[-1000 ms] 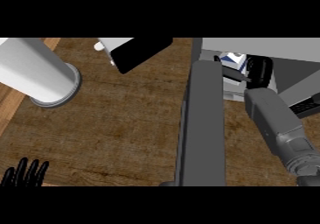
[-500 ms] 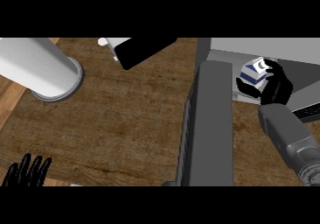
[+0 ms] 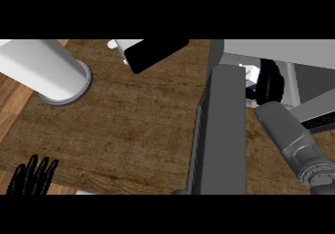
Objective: Pick up the milk, place it into the microwave and close the microwave
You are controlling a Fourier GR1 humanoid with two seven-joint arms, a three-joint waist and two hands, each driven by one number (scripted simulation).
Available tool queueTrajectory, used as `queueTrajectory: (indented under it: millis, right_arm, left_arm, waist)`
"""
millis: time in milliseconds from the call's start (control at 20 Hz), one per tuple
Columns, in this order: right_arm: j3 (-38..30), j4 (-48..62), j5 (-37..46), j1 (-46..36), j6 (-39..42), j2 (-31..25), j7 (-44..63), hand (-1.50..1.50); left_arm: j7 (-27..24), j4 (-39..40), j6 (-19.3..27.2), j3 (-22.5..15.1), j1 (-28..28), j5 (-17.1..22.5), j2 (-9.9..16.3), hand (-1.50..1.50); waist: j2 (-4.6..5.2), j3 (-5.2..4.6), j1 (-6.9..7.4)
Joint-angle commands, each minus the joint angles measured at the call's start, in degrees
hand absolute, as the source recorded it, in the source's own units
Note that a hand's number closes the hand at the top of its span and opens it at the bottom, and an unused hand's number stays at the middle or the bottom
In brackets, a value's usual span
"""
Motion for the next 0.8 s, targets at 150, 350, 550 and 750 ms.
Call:
queueTrajectory:
  millis: [150, 350, 550, 750]
  right_arm:
    - [1.4, 0.0, 1.3, -1.6, 4.9, 4.9, -1.0, -1.50]
    - [0.7, -0.5, 0.6, -2.5, 10.5, 5.0, -1.2, -1.50]
    - [-2.8, -4.1, -2.9, -1.8, 13.8, 7.5, -4.2, -1.50]
    - [-6.0, -6.4, -6.2, 0.0, 19.2, 7.1, -7.8, -1.50]
  left_arm:
    - [0.4, 0.4, 1.0, 0.7, -1.4, -0.2, -0.1, -1.50]
    - [-1.7, 1.7, 0.2, 0.6, -0.4, -1.0, -0.5, -1.50]
    - [-0.6, 1.3, 1.0, 1.2, -1.6, -0.4, -0.4, -1.50]
    - [-1.8, 1.4, 0.0, 0.2, 0.1, -1.3, -0.6, -1.50]
  waist:
    - [-0.06, 0.20, -0.39]
    - [-0.61, 0.10, -0.98]
    - [-0.69, 0.26, -2.40]
    - [-1.19, 0.22, -3.52]
